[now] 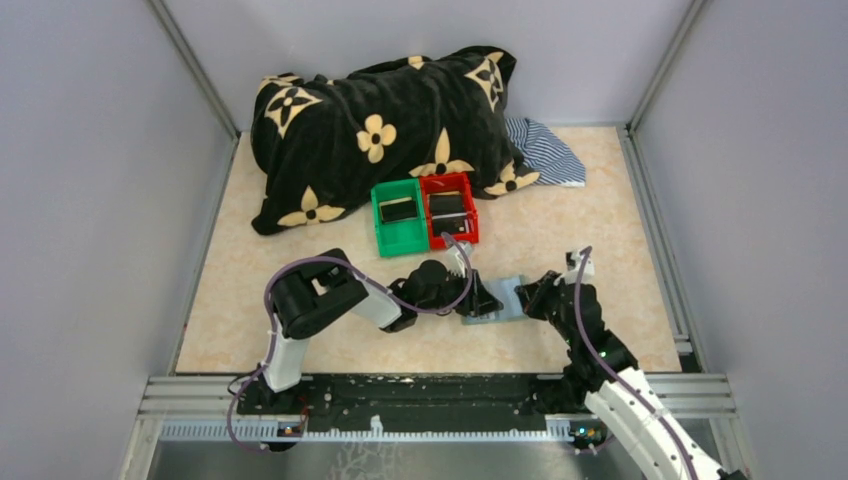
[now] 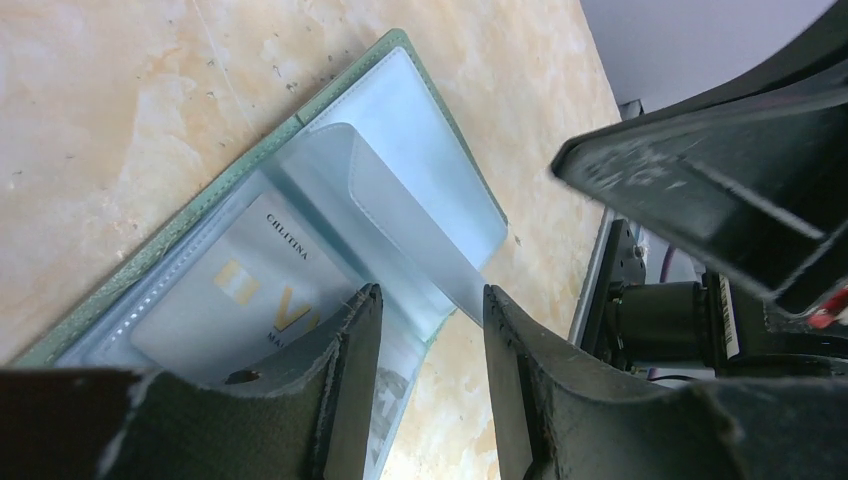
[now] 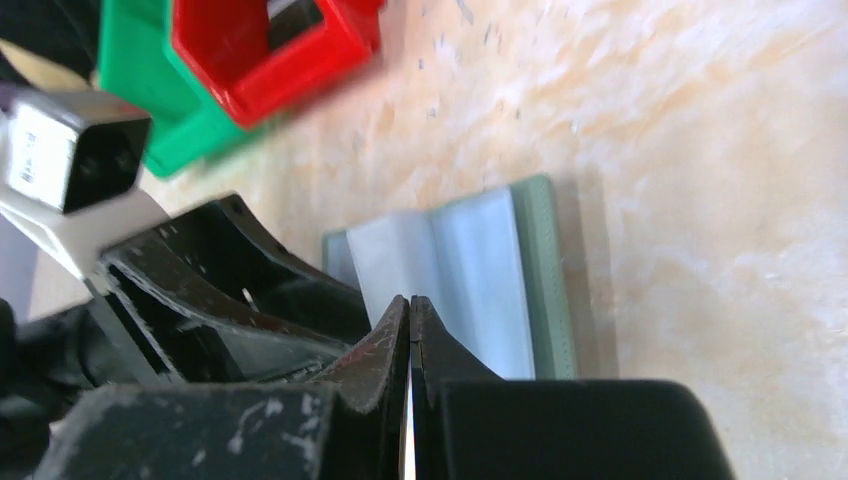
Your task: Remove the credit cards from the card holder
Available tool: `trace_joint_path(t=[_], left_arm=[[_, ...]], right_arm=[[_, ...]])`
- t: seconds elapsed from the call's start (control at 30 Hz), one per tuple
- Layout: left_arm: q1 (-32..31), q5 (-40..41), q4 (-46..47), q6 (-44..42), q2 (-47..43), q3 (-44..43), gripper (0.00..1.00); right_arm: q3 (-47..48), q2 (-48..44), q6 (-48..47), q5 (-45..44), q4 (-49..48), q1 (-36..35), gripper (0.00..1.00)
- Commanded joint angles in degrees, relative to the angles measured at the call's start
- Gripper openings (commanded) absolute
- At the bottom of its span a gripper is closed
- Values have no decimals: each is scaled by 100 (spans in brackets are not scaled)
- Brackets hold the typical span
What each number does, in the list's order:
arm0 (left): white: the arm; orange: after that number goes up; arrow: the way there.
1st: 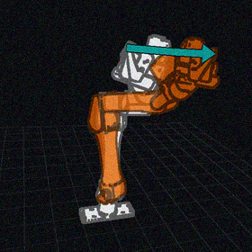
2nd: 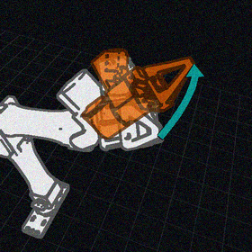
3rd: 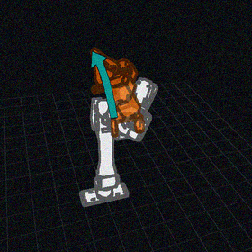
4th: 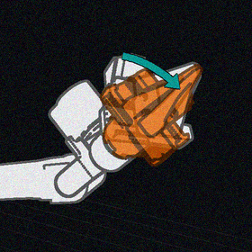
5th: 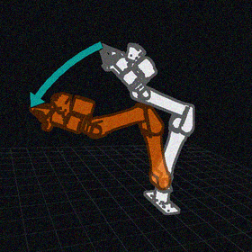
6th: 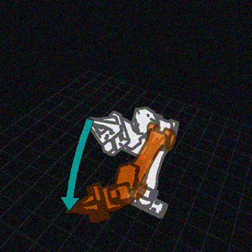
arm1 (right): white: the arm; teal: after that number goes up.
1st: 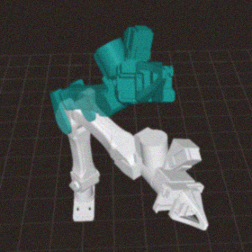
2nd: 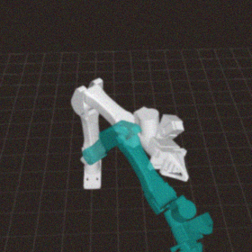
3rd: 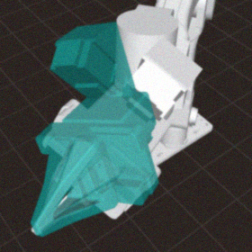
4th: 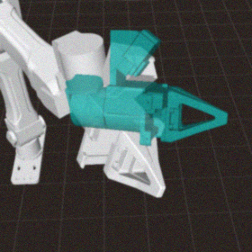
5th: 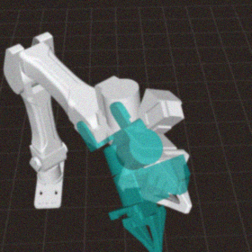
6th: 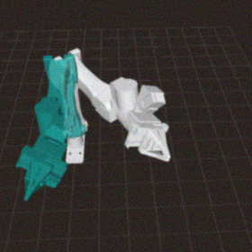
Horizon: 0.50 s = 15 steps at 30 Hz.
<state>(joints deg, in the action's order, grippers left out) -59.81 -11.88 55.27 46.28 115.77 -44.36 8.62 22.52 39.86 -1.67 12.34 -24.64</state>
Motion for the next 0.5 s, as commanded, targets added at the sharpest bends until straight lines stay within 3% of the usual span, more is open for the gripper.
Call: trace_joint_path(t=[0.0,0.47], left_arm=[[-31,-169,62,-67,138,-200,48],[-31,-428,-102,-143,173,-557,49]], right_arm=[[161,-795,123,-974,626,-24,0],[546,-530,55,-993,530,-23,0]])
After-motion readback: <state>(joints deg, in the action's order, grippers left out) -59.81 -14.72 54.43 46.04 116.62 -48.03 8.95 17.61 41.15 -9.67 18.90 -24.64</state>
